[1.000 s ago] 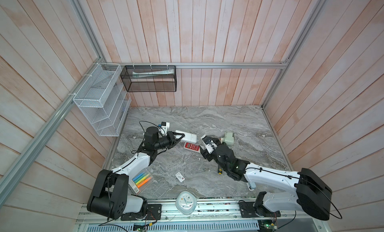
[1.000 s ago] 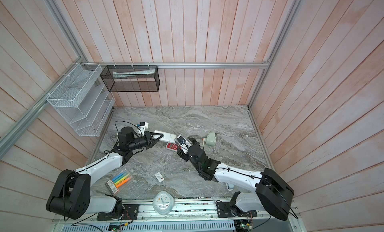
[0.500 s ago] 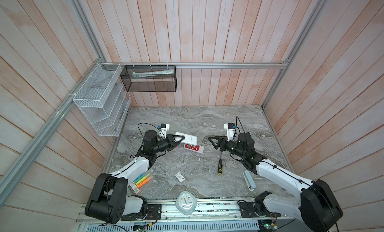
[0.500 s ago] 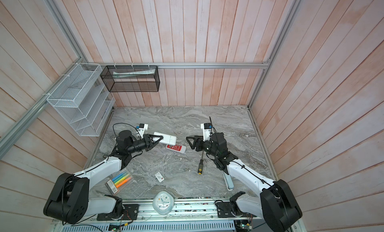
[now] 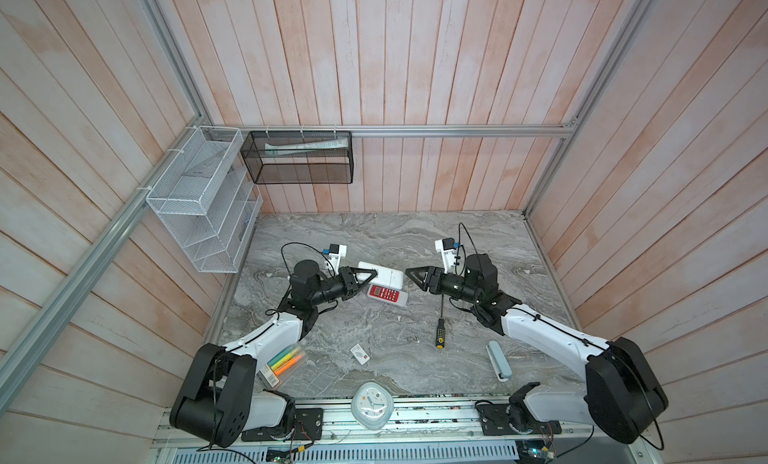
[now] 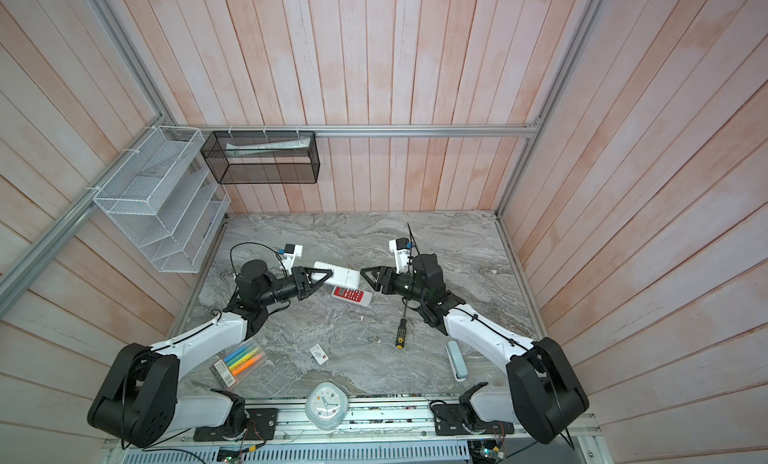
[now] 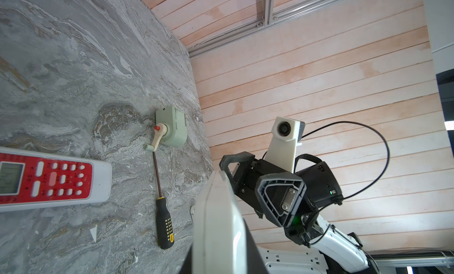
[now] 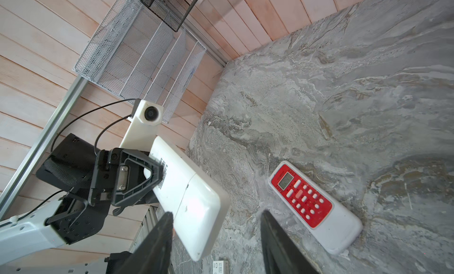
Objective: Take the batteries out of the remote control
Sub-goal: 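Move the right gripper to the remote's far end while the left gripper holds it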
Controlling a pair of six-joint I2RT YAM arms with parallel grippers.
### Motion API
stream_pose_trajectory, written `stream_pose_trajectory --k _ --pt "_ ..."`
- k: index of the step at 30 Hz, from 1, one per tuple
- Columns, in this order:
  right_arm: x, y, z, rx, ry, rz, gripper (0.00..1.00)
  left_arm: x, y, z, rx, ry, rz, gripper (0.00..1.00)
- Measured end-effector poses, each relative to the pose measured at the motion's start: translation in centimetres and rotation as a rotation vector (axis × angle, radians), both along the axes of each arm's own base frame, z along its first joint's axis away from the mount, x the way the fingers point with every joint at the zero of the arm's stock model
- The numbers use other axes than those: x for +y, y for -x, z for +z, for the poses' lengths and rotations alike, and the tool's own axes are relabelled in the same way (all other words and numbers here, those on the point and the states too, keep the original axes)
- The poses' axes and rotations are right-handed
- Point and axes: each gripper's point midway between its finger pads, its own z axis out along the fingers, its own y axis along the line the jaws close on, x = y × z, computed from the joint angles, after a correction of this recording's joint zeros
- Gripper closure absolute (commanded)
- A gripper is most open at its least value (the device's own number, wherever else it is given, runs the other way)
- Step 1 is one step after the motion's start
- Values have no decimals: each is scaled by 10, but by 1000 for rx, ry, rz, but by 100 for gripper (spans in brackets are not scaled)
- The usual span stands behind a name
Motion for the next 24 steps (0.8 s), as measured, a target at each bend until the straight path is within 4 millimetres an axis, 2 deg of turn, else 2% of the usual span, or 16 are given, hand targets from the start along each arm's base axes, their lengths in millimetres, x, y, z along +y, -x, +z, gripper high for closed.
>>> stream_pose_trajectory --k 6,14,24 --pt "12 4 -13 70 -22 44 45 0 -1 5 -6 16 1 89" --pt "26 4 -3 76 -104 98 45 0 -1 7 -4 26 2 89" --pt "37 4 -3 107 -171 148 49 -1 -3 12 -13 43 3 90"
